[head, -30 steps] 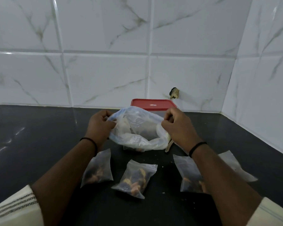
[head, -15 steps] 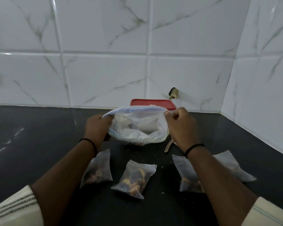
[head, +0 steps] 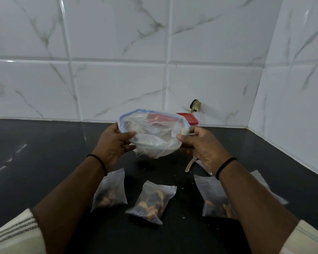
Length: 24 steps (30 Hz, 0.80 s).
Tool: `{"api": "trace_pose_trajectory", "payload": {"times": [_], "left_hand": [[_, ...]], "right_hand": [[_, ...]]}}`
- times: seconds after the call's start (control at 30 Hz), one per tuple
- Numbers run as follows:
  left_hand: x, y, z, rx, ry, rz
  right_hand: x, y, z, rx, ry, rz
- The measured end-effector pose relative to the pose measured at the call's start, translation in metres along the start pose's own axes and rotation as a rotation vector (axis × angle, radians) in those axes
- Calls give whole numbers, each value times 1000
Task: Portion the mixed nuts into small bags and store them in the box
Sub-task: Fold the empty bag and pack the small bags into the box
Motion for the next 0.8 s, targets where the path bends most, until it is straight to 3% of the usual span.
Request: {"api": "trace_pose_trajectory", "payload": {"times": [0.5, 0.67, 0.8], "left_hand": [[4, 1, -7, 129, 449, 246], [2, 0, -10, 185, 712, 356], [3, 2, -12, 163, 731, 351]], "right_hand": [[10, -7, 0, 78, -190, 92], [13, -2, 12, -51, -645, 237], [11, -2, 12, -96, -747, 263]]}}
Point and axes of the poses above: each hand's wrist, its own y-axis towards the middle knuckle, its own x-axis out of the palm, z = x × y, the point moved 2 cm from there along y, towards the middle knuckle, and after that the axes turned 5 degrees about y, right-handed, at the moved point
